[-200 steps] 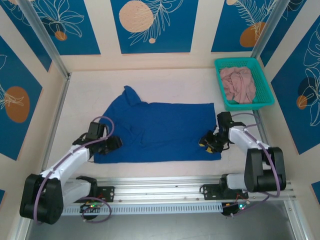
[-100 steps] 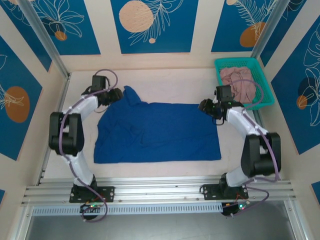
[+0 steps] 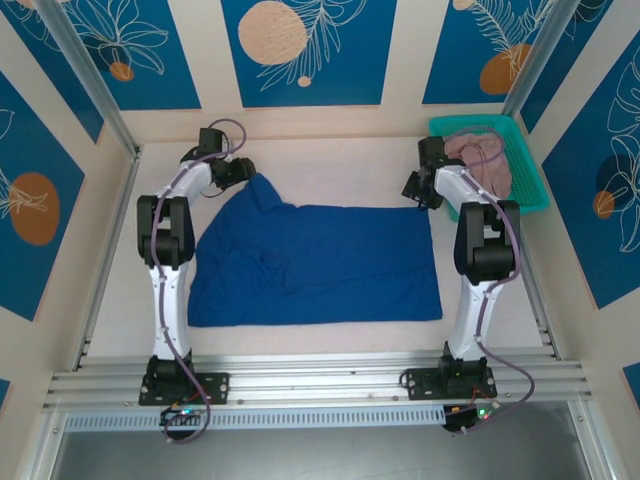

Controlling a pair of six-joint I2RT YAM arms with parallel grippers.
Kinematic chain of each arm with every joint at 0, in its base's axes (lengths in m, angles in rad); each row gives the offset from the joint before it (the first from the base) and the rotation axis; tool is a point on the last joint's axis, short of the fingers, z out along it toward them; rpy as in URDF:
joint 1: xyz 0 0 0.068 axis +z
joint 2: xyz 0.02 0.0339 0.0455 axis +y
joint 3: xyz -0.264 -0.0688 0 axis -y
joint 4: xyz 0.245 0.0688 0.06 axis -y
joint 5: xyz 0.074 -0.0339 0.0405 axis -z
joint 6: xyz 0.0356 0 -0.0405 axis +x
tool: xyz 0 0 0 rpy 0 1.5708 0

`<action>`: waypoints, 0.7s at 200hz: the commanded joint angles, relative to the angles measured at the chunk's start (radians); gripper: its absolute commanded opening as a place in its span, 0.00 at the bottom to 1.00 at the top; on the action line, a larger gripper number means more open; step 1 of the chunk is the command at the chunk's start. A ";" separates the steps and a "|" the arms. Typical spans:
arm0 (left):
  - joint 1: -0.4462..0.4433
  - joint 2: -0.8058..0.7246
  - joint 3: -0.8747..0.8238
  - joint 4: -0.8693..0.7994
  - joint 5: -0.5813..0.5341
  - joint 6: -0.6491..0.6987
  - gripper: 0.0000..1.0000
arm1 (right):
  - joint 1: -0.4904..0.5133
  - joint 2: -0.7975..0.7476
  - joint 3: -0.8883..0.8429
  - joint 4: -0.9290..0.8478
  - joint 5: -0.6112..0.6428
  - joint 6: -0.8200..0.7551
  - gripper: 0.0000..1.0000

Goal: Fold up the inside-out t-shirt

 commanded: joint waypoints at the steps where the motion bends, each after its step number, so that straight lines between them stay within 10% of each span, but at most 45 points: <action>1: 0.003 0.031 0.069 -0.065 0.061 0.023 0.61 | -0.009 0.074 0.100 -0.138 0.064 -0.006 0.54; 90: 0.004 0.037 0.072 -0.075 0.082 0.025 0.62 | -0.017 0.226 0.265 -0.284 -0.017 -0.016 0.50; 140: 0.003 0.051 0.096 -0.091 0.090 0.034 0.63 | 0.043 0.238 0.390 -0.373 0.153 -0.091 0.50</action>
